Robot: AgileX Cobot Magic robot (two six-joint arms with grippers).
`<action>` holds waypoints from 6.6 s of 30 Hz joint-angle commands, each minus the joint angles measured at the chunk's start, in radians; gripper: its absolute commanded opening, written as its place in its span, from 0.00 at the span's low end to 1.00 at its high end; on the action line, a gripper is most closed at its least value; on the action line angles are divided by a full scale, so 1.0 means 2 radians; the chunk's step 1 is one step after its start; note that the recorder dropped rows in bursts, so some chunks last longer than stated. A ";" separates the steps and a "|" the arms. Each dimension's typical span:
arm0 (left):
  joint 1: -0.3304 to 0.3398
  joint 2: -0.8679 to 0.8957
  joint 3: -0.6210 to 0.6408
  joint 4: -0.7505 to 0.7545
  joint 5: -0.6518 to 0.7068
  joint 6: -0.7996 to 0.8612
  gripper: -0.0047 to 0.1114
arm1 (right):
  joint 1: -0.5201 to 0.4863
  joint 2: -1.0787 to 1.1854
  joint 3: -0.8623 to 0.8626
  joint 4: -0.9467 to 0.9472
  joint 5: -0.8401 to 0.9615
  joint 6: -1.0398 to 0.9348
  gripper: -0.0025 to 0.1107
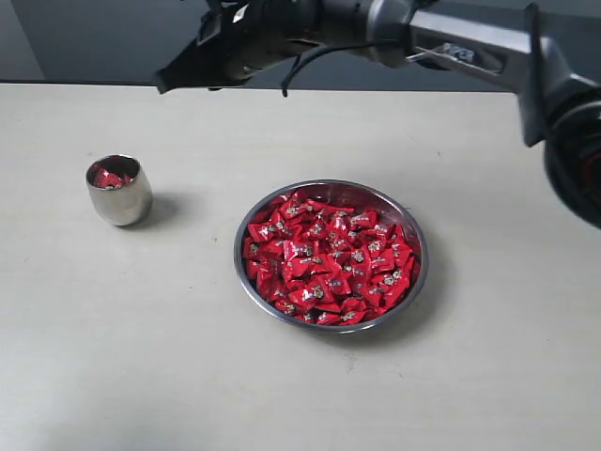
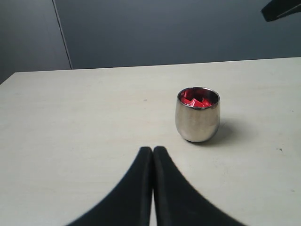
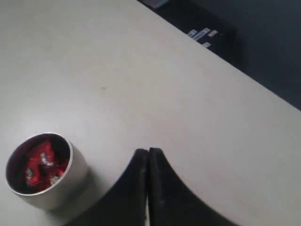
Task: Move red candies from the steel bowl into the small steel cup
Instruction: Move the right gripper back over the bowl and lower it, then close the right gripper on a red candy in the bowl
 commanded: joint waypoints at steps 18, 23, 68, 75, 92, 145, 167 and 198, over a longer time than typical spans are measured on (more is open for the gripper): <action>0.000 -0.002 0.002 -0.001 -0.001 -0.001 0.04 | -0.112 -0.281 0.537 0.000 -0.170 -0.020 0.02; 0.000 -0.002 0.002 -0.001 -0.001 -0.001 0.04 | -0.112 -0.241 0.522 0.004 -0.142 -0.050 0.02; 0.000 -0.002 0.002 -0.001 -0.001 -0.001 0.04 | -0.071 -0.147 0.344 -0.038 0.113 -0.069 0.23; 0.000 -0.002 0.002 -0.001 -0.001 -0.001 0.04 | -0.071 -0.147 0.344 -0.042 0.092 -0.061 0.45; 0.000 -0.002 0.002 -0.001 -0.001 -0.001 0.04 | -0.071 -0.117 0.344 -0.049 0.059 -0.062 0.40; 0.000 -0.002 0.002 -0.001 -0.001 -0.001 0.04 | -0.071 -0.098 0.345 -0.057 0.039 -0.062 0.02; 0.000 -0.002 0.002 -0.001 -0.001 -0.001 0.04 | -0.071 -0.139 0.345 -0.057 0.023 -0.053 0.02; 0.000 -0.002 0.002 -0.001 -0.001 -0.001 0.04 | -0.071 -0.100 0.345 -0.053 0.029 -0.041 0.35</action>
